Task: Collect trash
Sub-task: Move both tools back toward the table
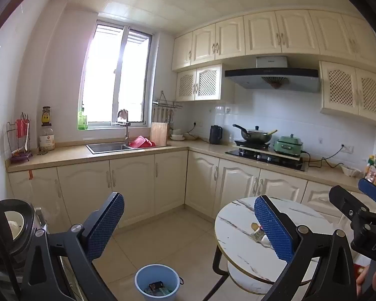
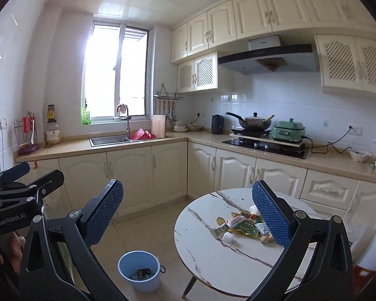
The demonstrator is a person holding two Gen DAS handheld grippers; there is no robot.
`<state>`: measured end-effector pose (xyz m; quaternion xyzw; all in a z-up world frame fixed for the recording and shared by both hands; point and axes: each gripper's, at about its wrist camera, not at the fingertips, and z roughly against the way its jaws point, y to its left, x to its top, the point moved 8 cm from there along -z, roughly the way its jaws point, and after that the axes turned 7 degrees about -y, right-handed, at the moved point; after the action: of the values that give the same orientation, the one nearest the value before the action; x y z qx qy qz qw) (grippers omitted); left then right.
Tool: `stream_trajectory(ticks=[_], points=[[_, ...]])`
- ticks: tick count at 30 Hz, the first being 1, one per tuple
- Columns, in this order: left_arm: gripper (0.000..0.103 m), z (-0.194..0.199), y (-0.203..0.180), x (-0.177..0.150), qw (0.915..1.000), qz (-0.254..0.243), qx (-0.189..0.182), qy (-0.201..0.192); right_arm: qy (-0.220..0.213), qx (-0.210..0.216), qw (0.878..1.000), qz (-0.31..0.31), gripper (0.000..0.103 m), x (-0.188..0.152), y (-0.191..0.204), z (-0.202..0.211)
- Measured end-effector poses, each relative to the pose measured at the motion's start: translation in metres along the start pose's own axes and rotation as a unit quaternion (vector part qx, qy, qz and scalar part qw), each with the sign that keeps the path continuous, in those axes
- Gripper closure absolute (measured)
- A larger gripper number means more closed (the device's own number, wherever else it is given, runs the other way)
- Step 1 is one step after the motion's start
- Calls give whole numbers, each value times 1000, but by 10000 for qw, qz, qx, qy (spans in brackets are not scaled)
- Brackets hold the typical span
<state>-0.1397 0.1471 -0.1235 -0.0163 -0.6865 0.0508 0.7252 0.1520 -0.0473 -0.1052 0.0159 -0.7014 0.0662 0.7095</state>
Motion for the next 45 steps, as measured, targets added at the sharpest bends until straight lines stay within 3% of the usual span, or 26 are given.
stream_trajectory(ticks=[8, 15, 26, 45], points=[[1, 62, -20, -9, 9996, -116, -185, -176, -121, -248, 9995, -142, 0, 10, -25, 37], [1, 66, -35, -7, 9989, -251, -296, -264, -167, -338, 9991, -167, 0, 11, -35, 49], [1, 22, -45, 13, 9988, -321, -325, -154, -120, -467, 9985, -266, 0, 3, -53, 49], [1, -9, -37, 21, 9983, -381, -436, -76, 35, -603, 9976, -347, 0, -8, -70, 39]])
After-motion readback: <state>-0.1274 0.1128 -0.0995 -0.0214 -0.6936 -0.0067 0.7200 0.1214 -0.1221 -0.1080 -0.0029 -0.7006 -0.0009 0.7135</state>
